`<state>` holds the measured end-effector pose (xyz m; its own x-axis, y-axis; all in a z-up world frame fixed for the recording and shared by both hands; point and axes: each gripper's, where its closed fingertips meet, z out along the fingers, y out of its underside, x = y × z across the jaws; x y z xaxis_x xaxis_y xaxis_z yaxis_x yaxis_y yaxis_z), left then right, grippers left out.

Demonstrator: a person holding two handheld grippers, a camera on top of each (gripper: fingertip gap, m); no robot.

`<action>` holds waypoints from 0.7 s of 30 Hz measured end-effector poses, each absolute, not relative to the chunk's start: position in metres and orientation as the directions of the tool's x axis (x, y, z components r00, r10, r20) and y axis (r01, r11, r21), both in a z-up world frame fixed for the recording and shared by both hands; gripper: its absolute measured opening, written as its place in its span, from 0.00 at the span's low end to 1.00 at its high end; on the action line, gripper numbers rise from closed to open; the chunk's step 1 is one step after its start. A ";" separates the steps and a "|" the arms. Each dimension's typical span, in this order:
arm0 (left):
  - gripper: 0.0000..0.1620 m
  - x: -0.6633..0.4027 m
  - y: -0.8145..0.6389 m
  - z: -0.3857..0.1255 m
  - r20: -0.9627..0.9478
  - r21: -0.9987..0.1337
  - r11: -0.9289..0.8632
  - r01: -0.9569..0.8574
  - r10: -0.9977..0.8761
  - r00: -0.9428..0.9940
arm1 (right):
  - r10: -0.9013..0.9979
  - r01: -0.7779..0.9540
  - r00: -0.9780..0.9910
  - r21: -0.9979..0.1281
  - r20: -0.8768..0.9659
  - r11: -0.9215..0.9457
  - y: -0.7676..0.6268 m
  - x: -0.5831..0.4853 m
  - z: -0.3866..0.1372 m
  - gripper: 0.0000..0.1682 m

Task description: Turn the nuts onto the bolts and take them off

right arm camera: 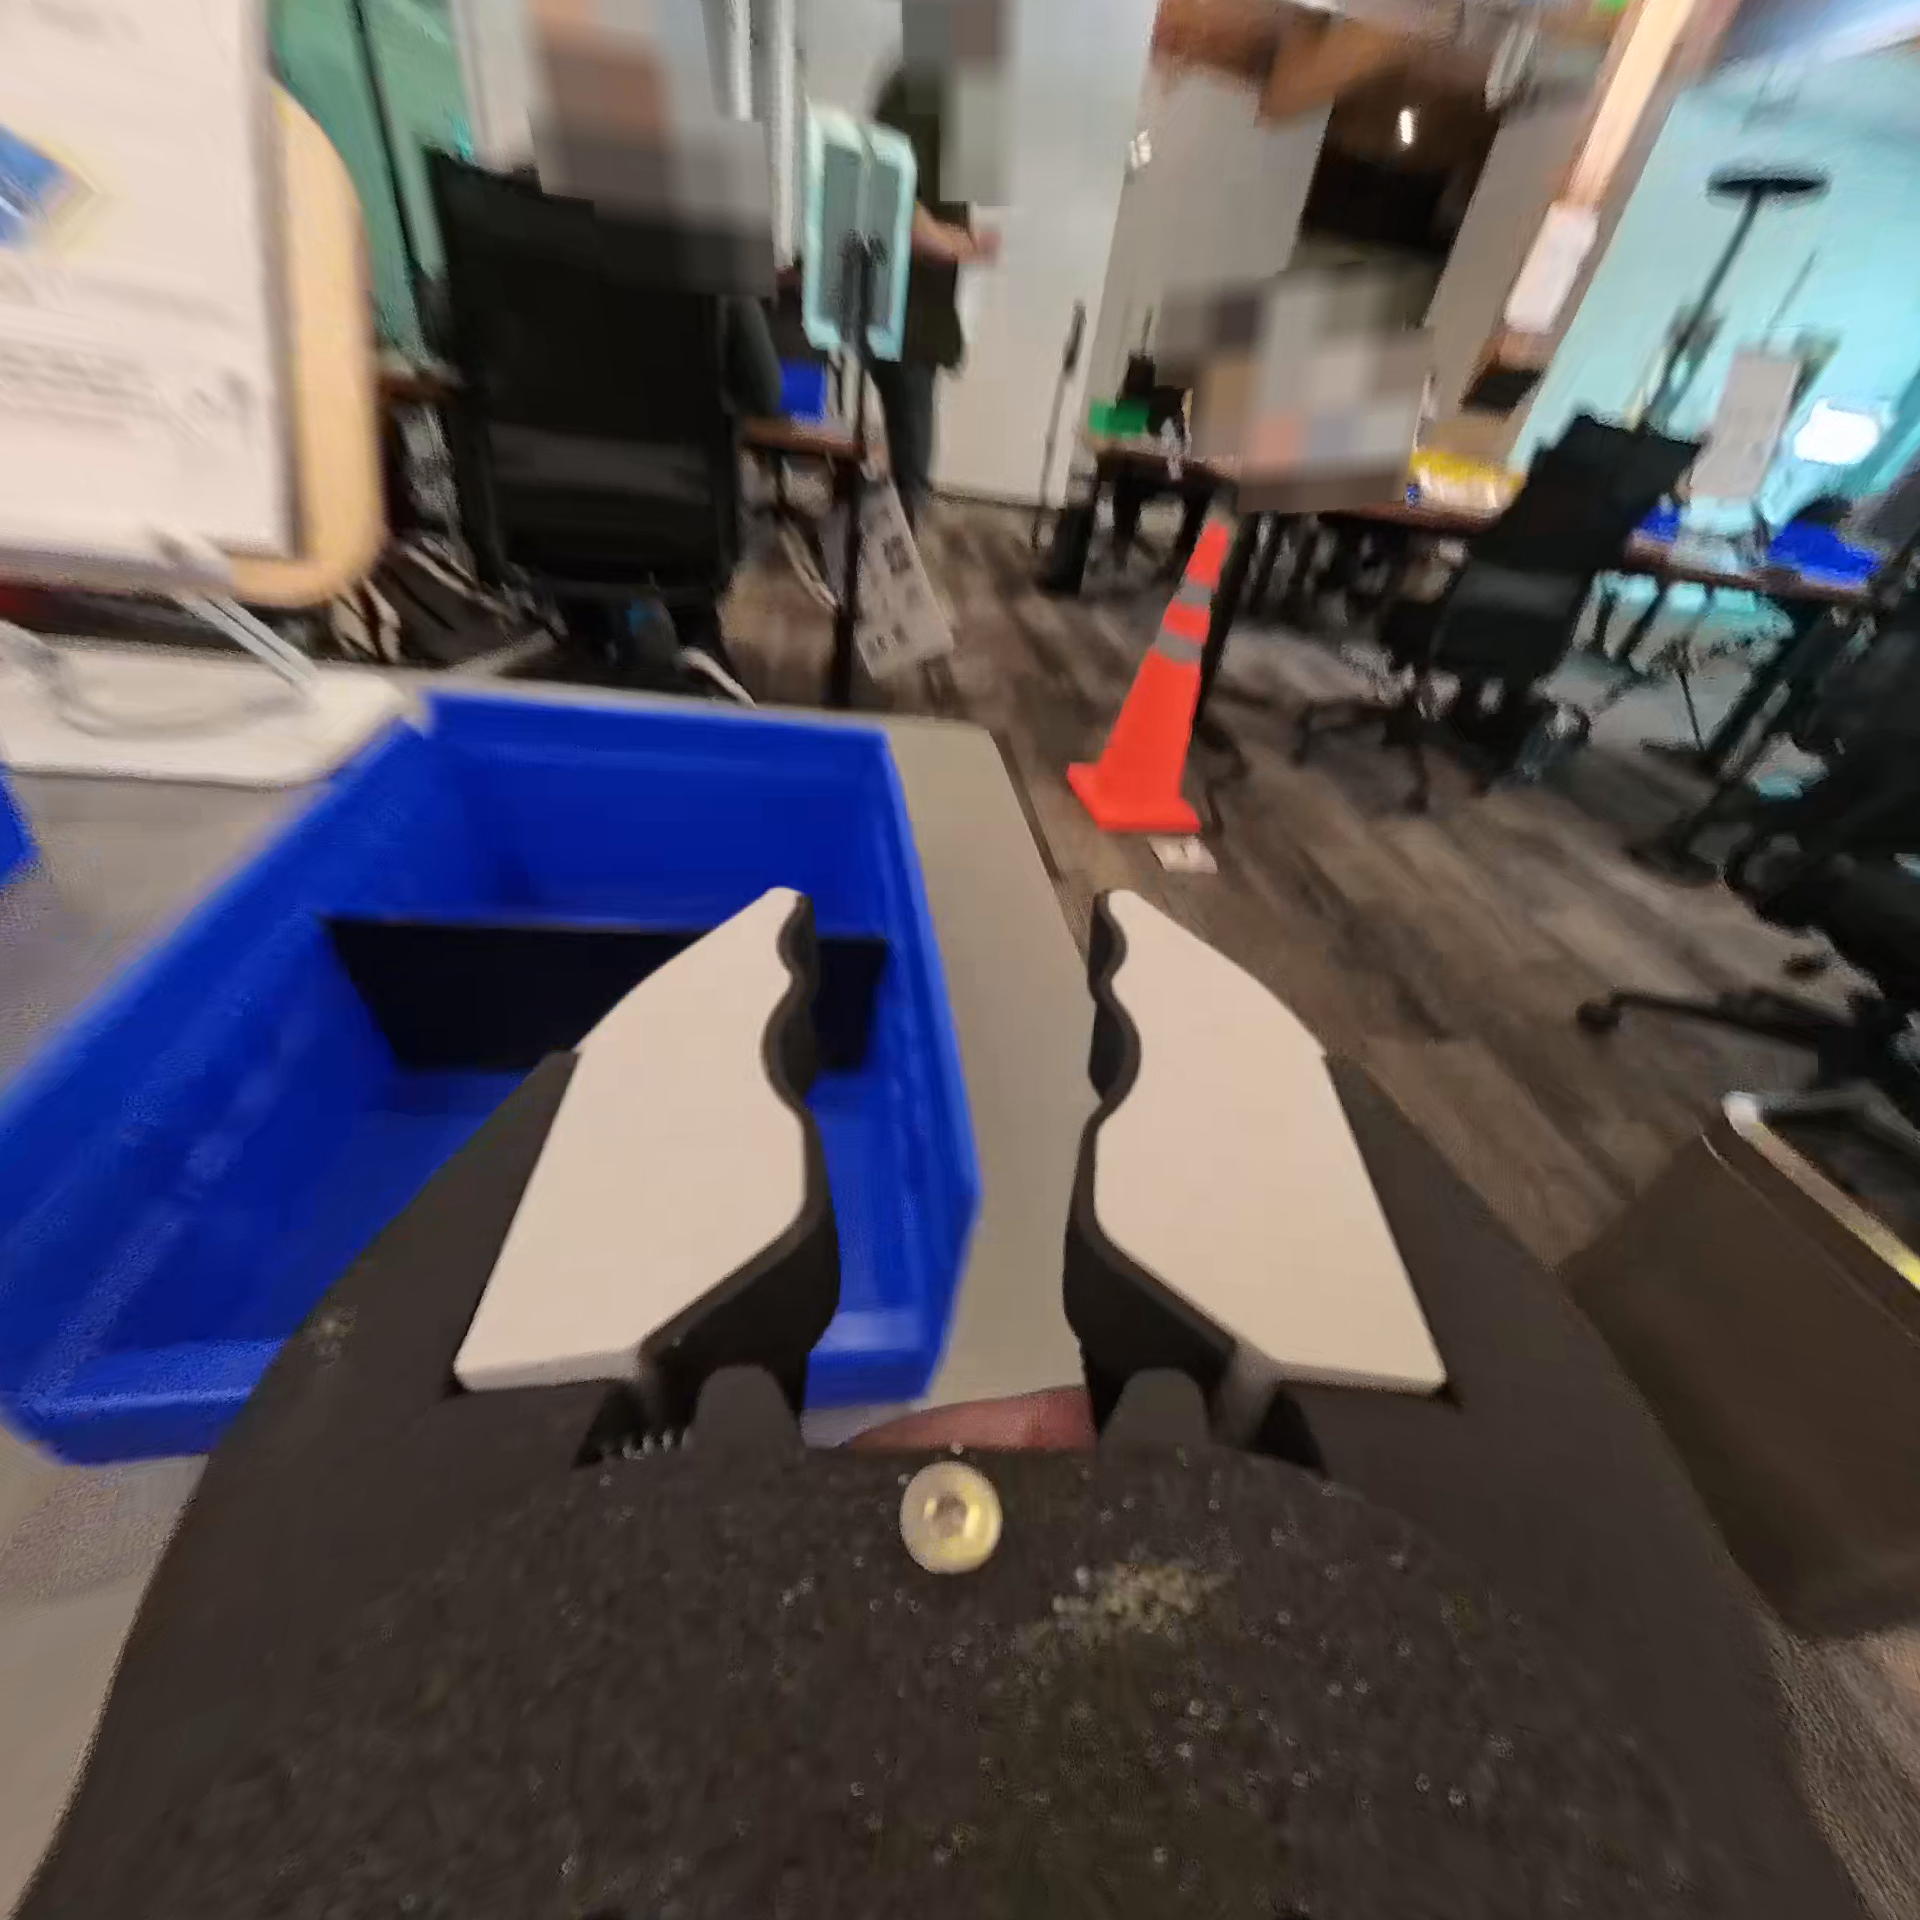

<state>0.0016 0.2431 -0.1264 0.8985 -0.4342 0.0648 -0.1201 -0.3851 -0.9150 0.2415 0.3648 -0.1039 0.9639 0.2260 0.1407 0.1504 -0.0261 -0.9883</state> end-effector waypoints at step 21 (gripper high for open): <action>0.06 -0.292 0.204 -0.229 0.051 -0.838 -0.535 0.108 0.121 0.991 | 0.457 0.239 0.889 -0.886 0.035 -0.397 0.272 -0.114 -0.226 0.02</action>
